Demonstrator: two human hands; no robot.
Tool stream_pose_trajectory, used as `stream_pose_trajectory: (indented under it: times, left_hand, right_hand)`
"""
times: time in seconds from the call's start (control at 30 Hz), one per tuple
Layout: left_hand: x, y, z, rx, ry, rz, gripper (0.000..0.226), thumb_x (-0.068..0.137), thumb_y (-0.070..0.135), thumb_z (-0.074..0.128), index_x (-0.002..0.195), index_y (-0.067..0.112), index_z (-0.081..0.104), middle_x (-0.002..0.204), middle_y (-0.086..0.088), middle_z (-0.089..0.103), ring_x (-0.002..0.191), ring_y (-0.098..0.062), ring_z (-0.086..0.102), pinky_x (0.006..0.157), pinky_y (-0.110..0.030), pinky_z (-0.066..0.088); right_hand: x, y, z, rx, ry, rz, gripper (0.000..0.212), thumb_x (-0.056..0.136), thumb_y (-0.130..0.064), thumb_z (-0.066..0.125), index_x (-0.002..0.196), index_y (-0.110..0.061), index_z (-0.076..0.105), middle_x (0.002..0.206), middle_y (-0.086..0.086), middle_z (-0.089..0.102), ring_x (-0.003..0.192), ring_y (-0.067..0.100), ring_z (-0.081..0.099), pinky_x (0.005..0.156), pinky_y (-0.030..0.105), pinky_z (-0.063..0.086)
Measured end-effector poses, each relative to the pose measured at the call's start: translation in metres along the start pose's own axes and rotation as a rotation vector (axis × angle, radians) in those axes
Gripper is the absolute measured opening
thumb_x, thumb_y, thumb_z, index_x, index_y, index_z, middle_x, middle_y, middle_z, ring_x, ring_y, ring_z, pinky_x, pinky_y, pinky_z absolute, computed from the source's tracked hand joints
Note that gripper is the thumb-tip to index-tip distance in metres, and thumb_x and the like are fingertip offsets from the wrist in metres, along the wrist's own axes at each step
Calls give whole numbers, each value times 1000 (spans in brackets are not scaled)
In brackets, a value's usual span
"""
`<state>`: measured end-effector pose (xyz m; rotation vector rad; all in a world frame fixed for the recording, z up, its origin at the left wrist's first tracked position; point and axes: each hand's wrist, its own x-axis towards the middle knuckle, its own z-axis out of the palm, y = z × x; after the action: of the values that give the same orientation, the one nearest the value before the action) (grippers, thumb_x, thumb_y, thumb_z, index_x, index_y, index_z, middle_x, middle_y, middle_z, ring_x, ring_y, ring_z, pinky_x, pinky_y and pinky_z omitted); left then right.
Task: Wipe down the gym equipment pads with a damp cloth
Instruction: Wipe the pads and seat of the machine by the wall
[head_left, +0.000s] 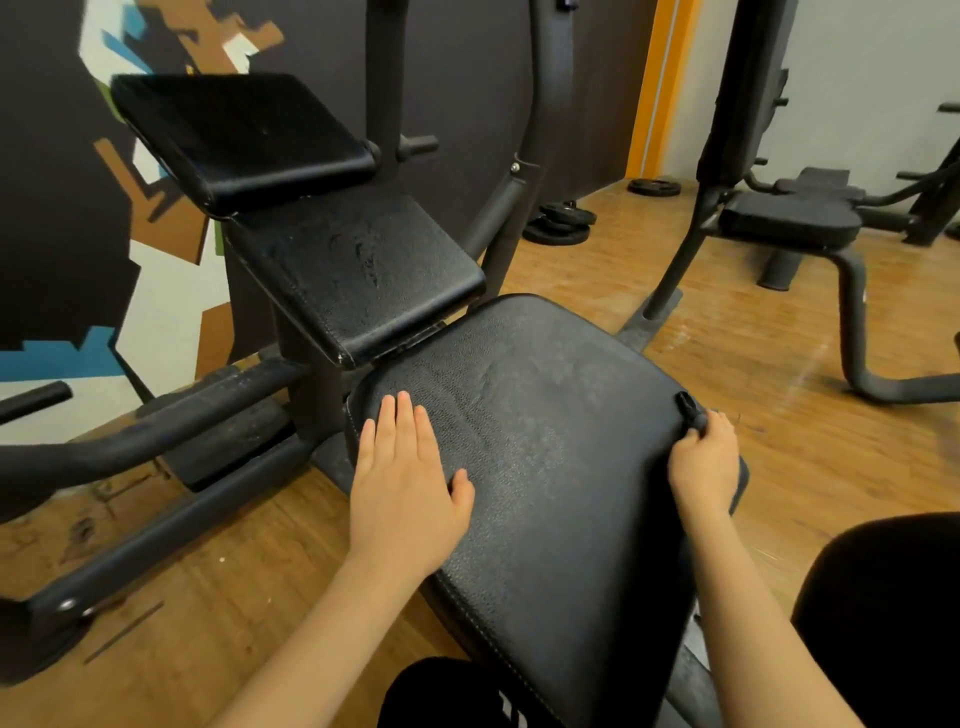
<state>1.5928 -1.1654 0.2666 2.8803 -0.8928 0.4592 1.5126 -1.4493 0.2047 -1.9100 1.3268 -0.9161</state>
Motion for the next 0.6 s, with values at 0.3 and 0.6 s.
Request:
stream_pose_trajectory:
  times: [0.3, 0.6]
  left_hand:
    - [3, 4, -3, 25, -17, -12, 78, 74, 44, 32, 128, -9, 54, 137, -27, 48, 130, -38, 45, 109, -49, 30]
    - [-2, 0, -9, 38, -11, 17, 76, 96, 50, 26, 152, 3, 6, 160, -17, -1, 148, -28, -4, 113, -37, -11]
  right_hand:
    - [15, -112, 51, -203, -177, -329, 27, 90, -11, 39, 111, 2, 50, 119, 18, 49, 115, 35, 43, 96, 46, 36]
    - [29, -98, 41, -148, -482, -588, 50, 96, -6, 41, 145, -9, 30, 154, 6, 20, 143, 19, 14, 114, 30, 13]
